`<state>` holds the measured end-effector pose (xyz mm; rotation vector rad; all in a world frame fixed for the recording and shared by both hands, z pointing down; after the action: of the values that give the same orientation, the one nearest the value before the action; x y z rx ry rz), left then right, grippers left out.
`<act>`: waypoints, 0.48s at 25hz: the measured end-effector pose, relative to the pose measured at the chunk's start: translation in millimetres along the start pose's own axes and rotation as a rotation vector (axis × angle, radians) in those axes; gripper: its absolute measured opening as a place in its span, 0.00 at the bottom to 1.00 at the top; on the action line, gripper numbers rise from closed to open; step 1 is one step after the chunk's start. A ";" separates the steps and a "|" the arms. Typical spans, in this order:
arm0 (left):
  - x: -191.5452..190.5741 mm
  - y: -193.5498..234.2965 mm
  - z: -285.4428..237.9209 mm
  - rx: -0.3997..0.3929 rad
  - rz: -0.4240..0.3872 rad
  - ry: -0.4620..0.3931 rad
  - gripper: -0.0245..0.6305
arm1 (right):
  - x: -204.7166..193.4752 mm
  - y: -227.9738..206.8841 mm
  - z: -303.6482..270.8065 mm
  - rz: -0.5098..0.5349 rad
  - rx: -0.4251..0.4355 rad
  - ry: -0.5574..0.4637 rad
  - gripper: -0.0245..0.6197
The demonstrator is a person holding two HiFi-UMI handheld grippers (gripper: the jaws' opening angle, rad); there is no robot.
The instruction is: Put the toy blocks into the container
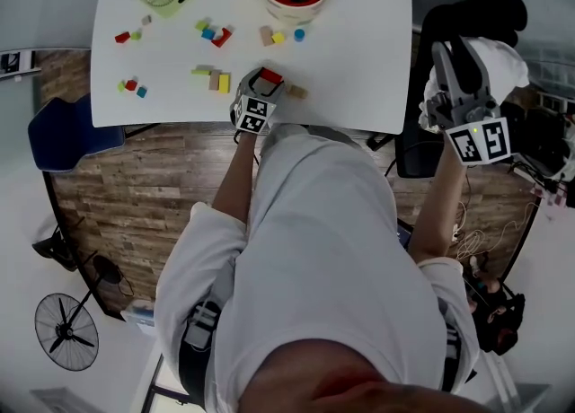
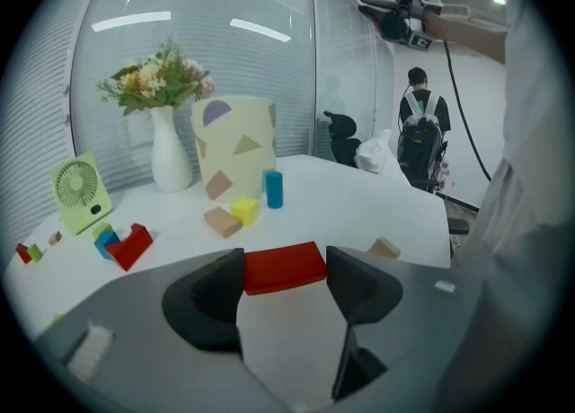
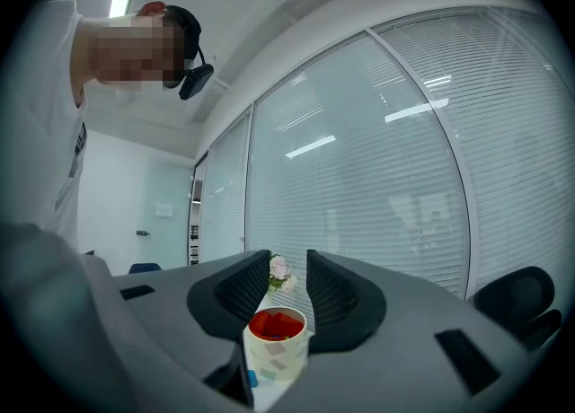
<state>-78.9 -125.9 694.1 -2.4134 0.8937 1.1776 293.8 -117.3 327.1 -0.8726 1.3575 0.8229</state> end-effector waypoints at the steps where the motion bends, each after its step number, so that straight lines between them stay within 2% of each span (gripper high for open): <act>1: 9.8 3.8 7.3 0.011 0.003 -0.040 0.47 | -0.5 -0.4 1.2 -0.005 -0.001 -0.003 0.24; 5: 69.1 29.6 46.3 0.070 0.014 -0.222 0.47 | -7.7 0.5 2.0 -0.029 0.000 -0.016 0.24; 8: 125.6 54.5 75.0 0.101 -0.009 -0.363 0.47 | -14.0 3.9 2.1 -0.043 0.004 -0.021 0.24; 12: 197.7 87.9 96.7 0.098 -0.054 -0.484 0.47 | -20.3 10.9 7.8 -0.066 -0.003 -0.026 0.24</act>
<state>-101.5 -221.1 478.3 -1.9308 0.7056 1.5601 286.7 -105.3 347.0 -0.9018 1.2984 0.7831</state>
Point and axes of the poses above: the fingertips, and each gripper's own axes: z backward along the fingers, y to its left, x out of its top, the point moved 9 cm from there along z, backward along the fingers, and after that the axes turned 3 degrees about -x, right-handed, at the moved point
